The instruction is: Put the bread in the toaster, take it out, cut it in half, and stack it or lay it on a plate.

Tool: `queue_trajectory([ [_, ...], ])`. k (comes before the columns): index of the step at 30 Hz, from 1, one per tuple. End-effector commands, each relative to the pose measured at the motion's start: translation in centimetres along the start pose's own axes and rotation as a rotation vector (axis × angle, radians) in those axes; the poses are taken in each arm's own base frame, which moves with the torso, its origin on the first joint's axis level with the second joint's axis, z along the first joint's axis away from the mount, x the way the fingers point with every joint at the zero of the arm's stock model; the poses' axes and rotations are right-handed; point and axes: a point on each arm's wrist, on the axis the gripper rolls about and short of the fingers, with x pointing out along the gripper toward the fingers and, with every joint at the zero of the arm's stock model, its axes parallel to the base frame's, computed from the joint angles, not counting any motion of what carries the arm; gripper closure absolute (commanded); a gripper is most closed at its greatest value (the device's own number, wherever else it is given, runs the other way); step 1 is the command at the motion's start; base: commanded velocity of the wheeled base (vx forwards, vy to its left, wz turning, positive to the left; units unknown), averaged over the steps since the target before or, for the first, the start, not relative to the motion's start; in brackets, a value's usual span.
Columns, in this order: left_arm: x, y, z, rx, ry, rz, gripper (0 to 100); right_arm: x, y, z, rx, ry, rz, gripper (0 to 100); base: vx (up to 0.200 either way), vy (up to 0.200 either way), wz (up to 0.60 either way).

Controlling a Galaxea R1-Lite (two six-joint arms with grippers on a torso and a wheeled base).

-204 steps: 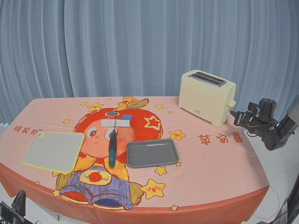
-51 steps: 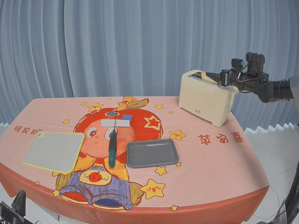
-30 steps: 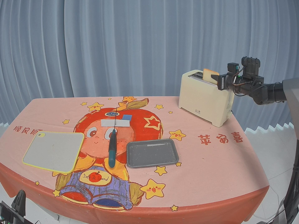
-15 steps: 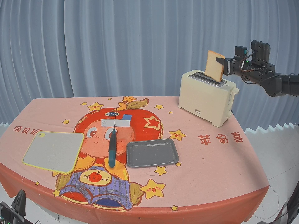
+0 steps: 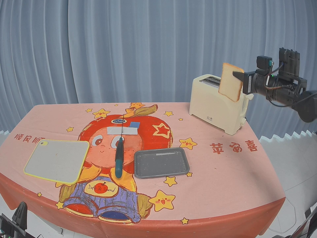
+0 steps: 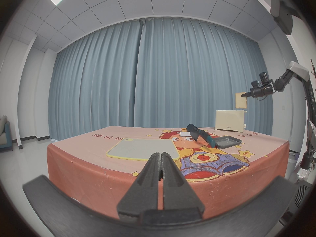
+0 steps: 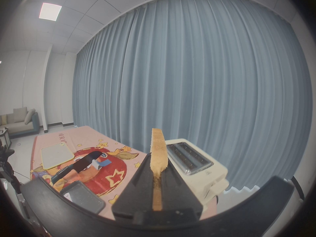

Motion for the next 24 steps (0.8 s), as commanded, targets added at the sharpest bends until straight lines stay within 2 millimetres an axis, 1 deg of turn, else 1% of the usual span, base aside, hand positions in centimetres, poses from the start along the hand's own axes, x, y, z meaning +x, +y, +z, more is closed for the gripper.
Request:
queue_trajectory([
  [1, 0.1, 0.0, -0.5, 0.0, 0.017, 0.001, 100, -3.6, 2.5, -1.8, 0.002, -0.014, 0.039, 100, 0.0, 0.0, 0.0],
  [4, 0.1, 0.0, -0.5, 0.0, 0.017, 0.001, 100, -4.1, 2.7, -3.3, 0.014, -0.048, 0.025, 100, 0.0, 0.0, 0.0],
  [8, 0.1, 0.0, -0.5, 0.0, 0.017, 0.001, 100, -4.8, 2.8, -4.9, 0.023, -0.08, -0.043, 100, 0.0, 0.0, 0.0],
  [9, 0.1, 0.0, -0.5, 0.0, 0.017, 0.001, 100, -5.2, 2.9, -5.8, 0.028, -0.088, -0.06, 100, 0.0, 0.0, 0.0],
  [16, 0.1, 0.0, -0.5, 0.0, 0.018, 0.006, 100, -7.0, 3.3, -8.5, 0.05, -0.124, -0.078, 100, 0.0, 0.0, 0.0],
  [17, 0.1, 0.0, -0.5, 0.0, 0.016, 0.007, 100, -7.1, 3.3, -8.7, 0.049, -0.125, -0.081, 100, 0.0, 0.0, 0.0],
  [22, 0.1, 0.0, -0.5, 0.0, 0.016, 0.009, 100, -7.5, 3.3, -8.5, 0.047, -0.145, -0.081, 100, 0.0, 0.0, 0.0],
  [23, 0.1, 0.0, -0.5, 0.0, 0.016, 0.007, 100, -8.0, 3.7, -8.3, 0.047, -0.153, -0.069, 100, 0.0, 0.0, 0.0],
  [24, 0.1, 0.0, -0.5, 0.0, 0.016, 0.007, 100, -8.4, 4.0, -8.3, 0.048, -0.154, -0.055, 100, 0.0, 0.2, 0.0],
])
